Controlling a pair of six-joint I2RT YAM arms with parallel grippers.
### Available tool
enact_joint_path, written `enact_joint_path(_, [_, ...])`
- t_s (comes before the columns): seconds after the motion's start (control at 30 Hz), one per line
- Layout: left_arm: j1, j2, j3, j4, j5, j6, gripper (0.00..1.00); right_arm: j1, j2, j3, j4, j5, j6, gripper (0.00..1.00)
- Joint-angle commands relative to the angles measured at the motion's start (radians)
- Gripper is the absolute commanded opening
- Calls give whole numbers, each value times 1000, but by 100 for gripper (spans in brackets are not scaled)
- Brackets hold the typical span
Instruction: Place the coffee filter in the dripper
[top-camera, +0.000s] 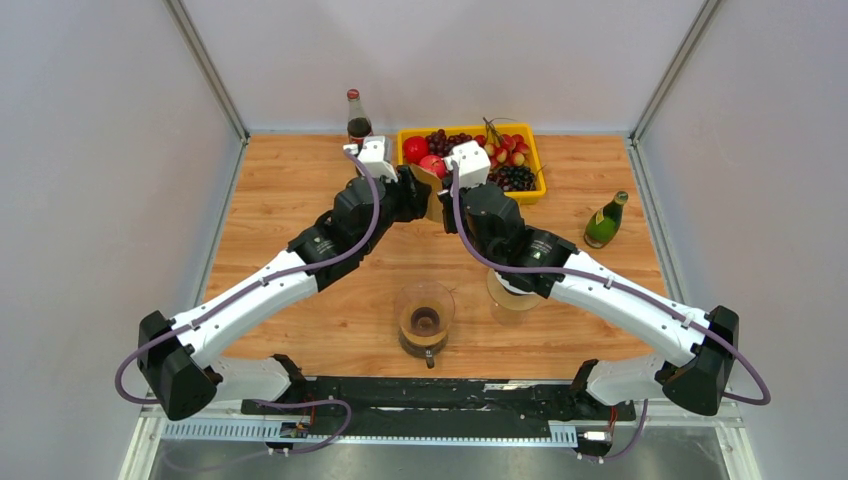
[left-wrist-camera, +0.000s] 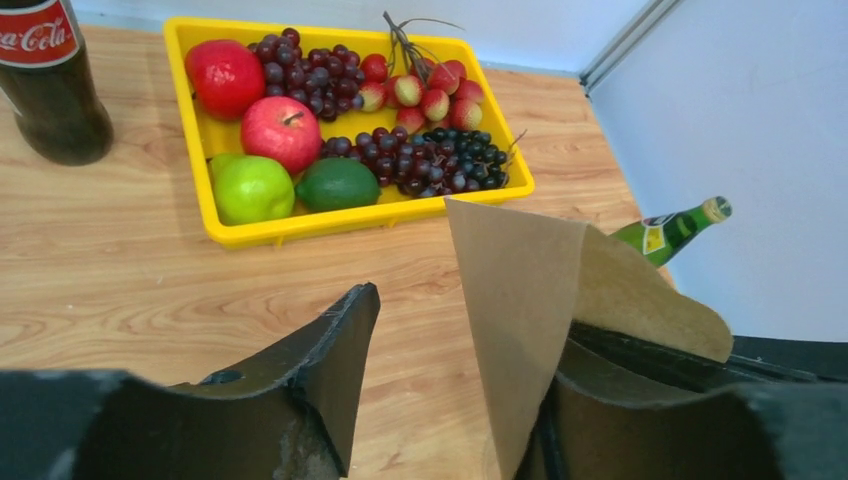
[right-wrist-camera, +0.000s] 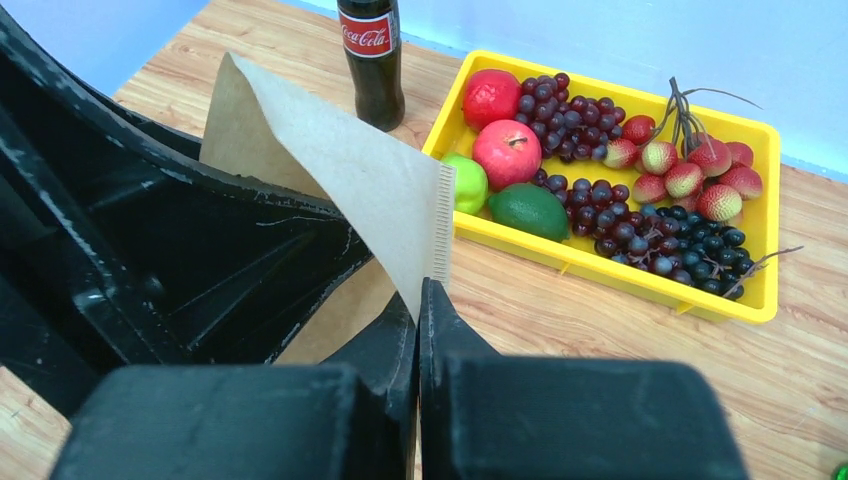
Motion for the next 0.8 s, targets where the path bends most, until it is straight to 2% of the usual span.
enact_joint_path(0.0, [-5, -4, 40, 2, -20, 4, 49, 3, -3, 41, 8, 21, 37, 0])
enact_joint_path(0.03, [-5, -6, 37, -2, -26, 2, 42, 2, -3, 38, 8, 39, 43, 0])
enact_joint_path(0.1, [-5, -14, 31, -14, -45, -3, 34, 1, -4, 37, 5, 73, 53, 0])
enact_joint_path(0.3, [-5, -35, 27, -71, -83, -19, 25, -8, -10, 36, -3, 136, 78, 0])
enact_joint_path(0.77, [-8, -78, 18, -213, -101, -44, 25, -37, -46, 13, -13, 177, 154, 0])
